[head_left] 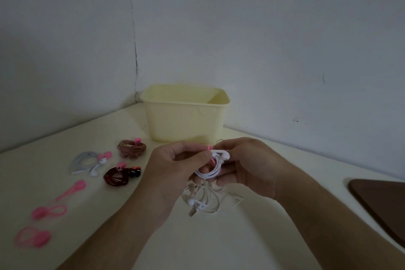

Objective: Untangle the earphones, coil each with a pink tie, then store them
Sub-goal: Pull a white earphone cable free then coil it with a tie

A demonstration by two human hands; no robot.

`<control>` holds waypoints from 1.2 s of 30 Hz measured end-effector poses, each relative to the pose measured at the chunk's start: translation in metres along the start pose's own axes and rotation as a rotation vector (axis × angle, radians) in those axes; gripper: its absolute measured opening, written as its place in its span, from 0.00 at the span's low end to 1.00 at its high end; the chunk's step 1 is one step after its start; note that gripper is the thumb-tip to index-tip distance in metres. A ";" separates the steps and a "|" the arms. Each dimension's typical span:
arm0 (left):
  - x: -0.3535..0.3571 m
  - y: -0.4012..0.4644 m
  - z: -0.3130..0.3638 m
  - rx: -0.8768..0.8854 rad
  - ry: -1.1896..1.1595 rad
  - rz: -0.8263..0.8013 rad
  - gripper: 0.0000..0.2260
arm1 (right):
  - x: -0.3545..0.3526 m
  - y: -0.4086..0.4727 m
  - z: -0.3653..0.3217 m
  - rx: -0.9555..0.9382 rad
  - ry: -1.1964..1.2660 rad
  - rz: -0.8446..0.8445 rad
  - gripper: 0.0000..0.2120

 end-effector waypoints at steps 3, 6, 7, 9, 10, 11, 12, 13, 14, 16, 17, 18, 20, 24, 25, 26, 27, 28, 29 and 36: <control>-0.001 -0.001 0.002 0.011 -0.001 0.005 0.04 | -0.003 0.002 0.007 0.058 0.085 -0.023 0.13; 0.000 -0.001 0.003 0.009 -0.014 0.005 0.04 | -0.005 0.003 0.010 0.091 0.195 -0.036 0.12; 0.001 -0.001 0.003 0.009 -0.017 0.007 0.04 | -0.005 0.003 0.009 0.084 0.190 -0.044 0.12; 0.002 -0.003 0.004 0.009 -0.019 0.007 0.03 | -0.004 0.002 0.006 0.062 0.148 -0.059 0.11; 0.002 -0.003 0.005 0.009 -0.020 0.008 0.03 | -0.005 0.002 0.006 0.055 0.133 -0.054 0.10; 0.002 -0.003 0.005 0.009 -0.021 0.013 0.03 | -0.007 0.002 0.006 0.052 0.125 -0.041 0.09; 0.002 -0.003 0.004 0.007 -0.021 0.018 0.03 | -0.009 0.001 0.007 0.051 0.122 -0.023 0.08; 0.001 -0.003 0.004 0.007 -0.022 0.023 0.03 | -0.012 0.001 0.008 0.053 0.118 -0.006 0.08; 0.001 -0.003 0.004 0.006 -0.024 0.024 0.03 | -0.014 0.000 0.008 0.054 0.112 0.013 0.08; 0.002 -0.003 0.004 0.006 -0.022 0.023 0.03 | -0.018 0.000 0.007 0.038 0.074 0.058 0.07; 0.002 -0.003 0.004 0.004 -0.018 0.022 0.03 | -0.020 0.000 0.005 0.022 0.043 0.085 0.06; 0.003 -0.004 0.004 0.001 -0.006 0.019 0.03 | -0.022 -0.001 0.002 0.002 0.011 0.114 0.05; 0.005 -0.004 0.003 -0.008 0.039 0.009 0.04 | -0.027 -0.002 -0.005 -0.038 -0.057 0.175 0.04; 0.005 -0.004 0.000 -0.033 0.111 0.013 0.04 | -0.036 -0.005 -0.016 -0.109 -0.168 0.298 0.03; 0.005 -0.004 0.000 -0.034 0.130 0.015 0.04 | -0.037 -0.006 -0.019 -0.132 -0.185 0.321 0.04; 0.005 -0.004 0.000 -0.033 0.146 0.015 0.04 | -0.038 -0.007 -0.022 -0.157 -0.204 0.339 0.04; 0.005 -0.004 0.000 -0.031 0.162 0.016 0.04 | -0.039 -0.008 -0.025 -0.184 -0.220 0.352 0.04; 0.006 -0.004 0.000 -0.031 0.184 0.013 0.03 | -0.039 -0.009 -0.029 -0.209 -0.233 0.358 0.04; 0.007 -0.004 0.000 -0.030 0.208 0.009 0.03 | -0.038 -0.008 -0.032 -0.235 -0.243 0.360 0.04; 0.012 -0.007 0.003 -0.020 0.279 -0.016 0.03 | -0.032 -0.011 -0.048 -0.359 -0.346 0.365 0.03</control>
Point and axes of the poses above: each hand's wrist, its own y-axis towards the middle knuckle, its own x-axis out of the palm, z = x × y, the point moved 10 cm from there along y, towards the middle knuckle, and after that the axes turned 7 degrees about -x, right-handed, at the moved point
